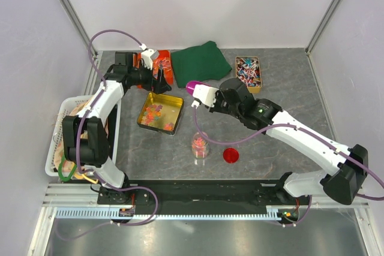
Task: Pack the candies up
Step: Place the storage box at the center of the board, then adjust the spatula.
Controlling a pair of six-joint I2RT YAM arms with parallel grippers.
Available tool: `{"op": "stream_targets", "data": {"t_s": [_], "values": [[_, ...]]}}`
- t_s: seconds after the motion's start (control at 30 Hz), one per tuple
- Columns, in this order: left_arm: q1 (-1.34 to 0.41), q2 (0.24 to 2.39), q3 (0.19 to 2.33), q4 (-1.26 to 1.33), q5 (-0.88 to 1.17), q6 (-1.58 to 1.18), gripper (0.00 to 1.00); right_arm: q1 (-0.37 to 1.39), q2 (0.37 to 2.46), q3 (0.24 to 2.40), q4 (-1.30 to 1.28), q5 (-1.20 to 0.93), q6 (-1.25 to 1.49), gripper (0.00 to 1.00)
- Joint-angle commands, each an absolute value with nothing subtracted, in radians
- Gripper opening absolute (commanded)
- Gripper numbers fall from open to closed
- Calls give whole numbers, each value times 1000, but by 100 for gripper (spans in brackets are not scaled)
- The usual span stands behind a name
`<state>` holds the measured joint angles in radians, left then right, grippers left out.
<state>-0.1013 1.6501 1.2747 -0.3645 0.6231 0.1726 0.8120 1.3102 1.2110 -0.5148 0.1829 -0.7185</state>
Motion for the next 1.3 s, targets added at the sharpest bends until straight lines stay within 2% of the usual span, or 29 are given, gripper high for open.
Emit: {"op": "stream_targets", "data": {"t_s": [0.0, 0.43, 1.0, 1.07, 1.17, 1.2, 1.27], "values": [[-95, 1673, 1357, -460, 946, 138, 100, 810, 1310, 1189, -324, 252, -672, 0], [-104, 1824, 1520, -463, 1340, 11, 99, 807, 1361, 1178, -245, 298, -663, 0], [-201, 1937, 1589, -423, 1316, -72, 80, 882, 1424, 1195, -225, 327, -666, 0], [-207, 1947, 1585, -422, 1321, -75, 76, 884, 1420, 1193, -224, 325, -667, 0], [-221, 1957, 1583, -422, 1327, -77, 60, 884, 1417, 1186, -222, 330, -667, 0], [-228, 1962, 1586, -422, 1328, -77, 49, 885, 1416, 1184, -219, 328, -667, 0], [-235, 1965, 1589, -420, 1328, -78, 39, 887, 1413, 1180, -218, 327, -667, 0]]}}
